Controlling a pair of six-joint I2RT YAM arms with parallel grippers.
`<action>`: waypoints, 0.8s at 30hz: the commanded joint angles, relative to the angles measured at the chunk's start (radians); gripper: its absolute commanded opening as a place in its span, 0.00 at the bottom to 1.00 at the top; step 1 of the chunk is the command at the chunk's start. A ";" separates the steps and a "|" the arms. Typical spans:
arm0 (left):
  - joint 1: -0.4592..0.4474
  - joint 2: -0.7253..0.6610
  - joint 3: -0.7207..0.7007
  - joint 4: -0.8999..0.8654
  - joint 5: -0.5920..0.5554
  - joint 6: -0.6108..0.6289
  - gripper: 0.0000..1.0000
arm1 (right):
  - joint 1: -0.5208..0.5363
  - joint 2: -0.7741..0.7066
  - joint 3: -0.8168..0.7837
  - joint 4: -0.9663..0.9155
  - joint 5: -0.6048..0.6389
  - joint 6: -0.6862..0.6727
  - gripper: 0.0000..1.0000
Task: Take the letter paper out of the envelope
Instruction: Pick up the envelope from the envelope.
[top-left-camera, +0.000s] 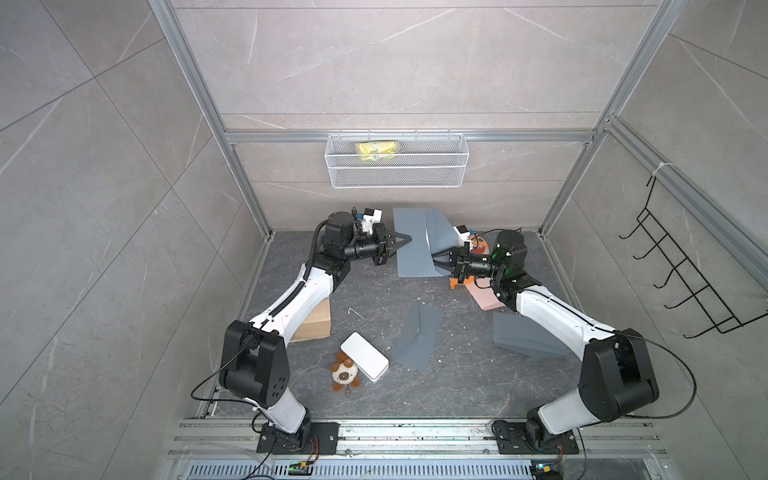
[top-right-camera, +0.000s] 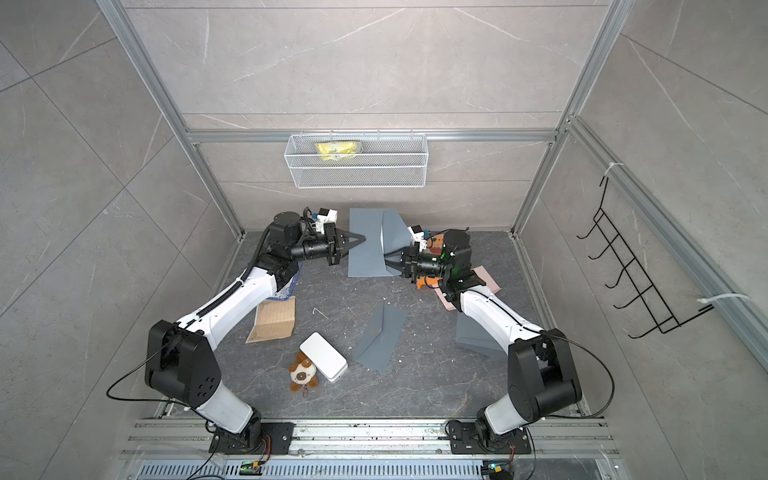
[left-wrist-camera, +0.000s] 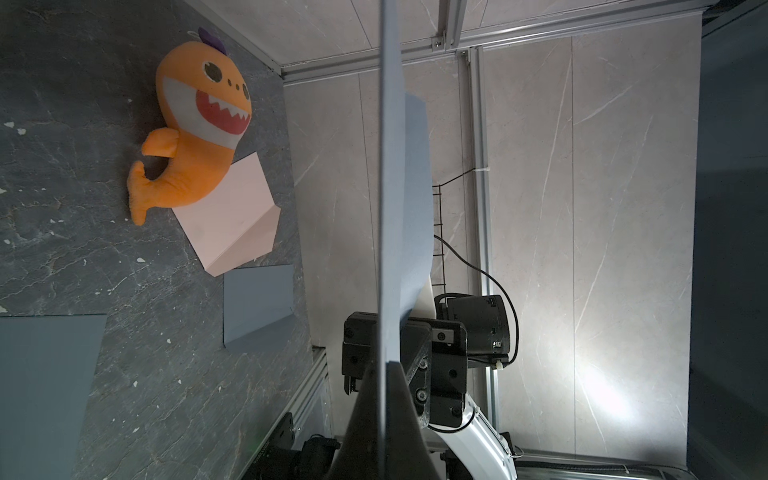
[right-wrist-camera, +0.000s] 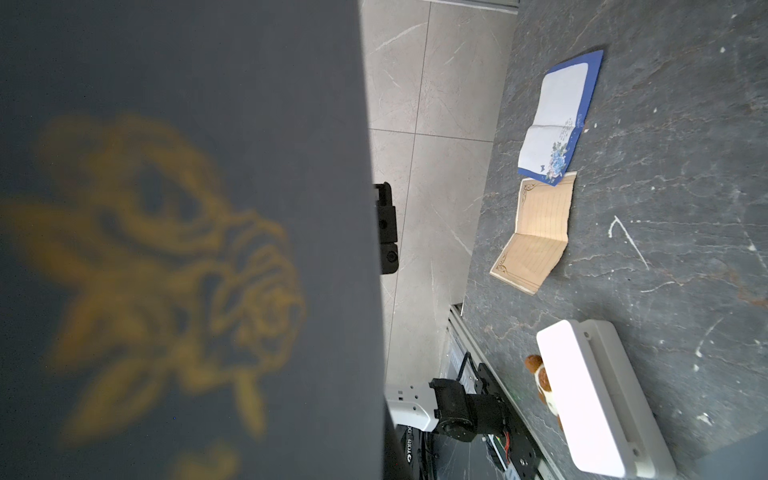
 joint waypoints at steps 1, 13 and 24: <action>-0.008 -0.017 -0.003 0.011 0.046 0.026 0.00 | -0.002 -0.051 0.009 -0.024 0.046 -0.070 0.00; 0.019 -0.091 0.054 -0.348 -0.118 0.239 0.58 | 0.024 -0.181 0.171 -0.837 0.334 -0.746 0.00; -0.074 -0.070 0.201 -0.354 -0.178 0.184 0.45 | 0.195 -0.231 0.248 -1.036 0.806 -1.019 0.00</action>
